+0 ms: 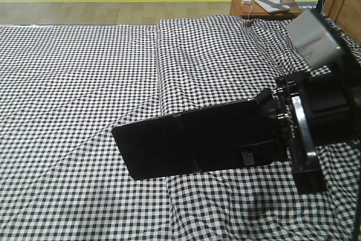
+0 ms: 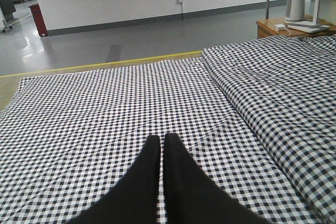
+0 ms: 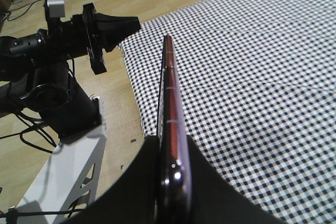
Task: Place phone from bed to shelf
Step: 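Raise the held phone above the bed with the right gripper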
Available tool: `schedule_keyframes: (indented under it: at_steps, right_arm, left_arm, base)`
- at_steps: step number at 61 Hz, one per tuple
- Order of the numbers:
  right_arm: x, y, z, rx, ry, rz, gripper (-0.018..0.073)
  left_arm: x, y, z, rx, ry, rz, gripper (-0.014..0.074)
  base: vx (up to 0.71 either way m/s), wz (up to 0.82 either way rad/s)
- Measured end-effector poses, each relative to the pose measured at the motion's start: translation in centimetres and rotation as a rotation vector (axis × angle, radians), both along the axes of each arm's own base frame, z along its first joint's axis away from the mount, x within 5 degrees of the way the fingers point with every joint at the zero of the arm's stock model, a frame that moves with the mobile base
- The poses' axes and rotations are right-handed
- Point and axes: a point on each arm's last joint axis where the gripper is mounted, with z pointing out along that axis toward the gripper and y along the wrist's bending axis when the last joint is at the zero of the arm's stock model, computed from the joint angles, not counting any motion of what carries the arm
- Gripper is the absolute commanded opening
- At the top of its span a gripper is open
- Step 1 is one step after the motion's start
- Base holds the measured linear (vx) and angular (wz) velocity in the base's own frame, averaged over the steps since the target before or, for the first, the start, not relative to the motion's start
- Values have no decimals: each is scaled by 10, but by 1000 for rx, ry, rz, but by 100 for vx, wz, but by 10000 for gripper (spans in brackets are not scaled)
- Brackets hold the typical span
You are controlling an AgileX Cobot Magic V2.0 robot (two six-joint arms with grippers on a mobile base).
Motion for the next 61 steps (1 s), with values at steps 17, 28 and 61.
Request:
schedule_keyframes:
  at_steps: [17, 28, 61]
  right_arm:
    - [-7, -1, 5, 6, -23, 6, -2]
    - [-7, -1, 5, 6, -23, 6, -2]
    - [-7, -1, 5, 6, -23, 6, -2]
  left_arm:
    - [0, 0, 0, 0, 0, 0, 1]
    - [0, 0, 0, 0, 0, 0, 1]
    - [0, 0, 0, 0, 0, 0, 1]
  base:
    - [0, 0]
    - [0, 0]
    - [0, 1]
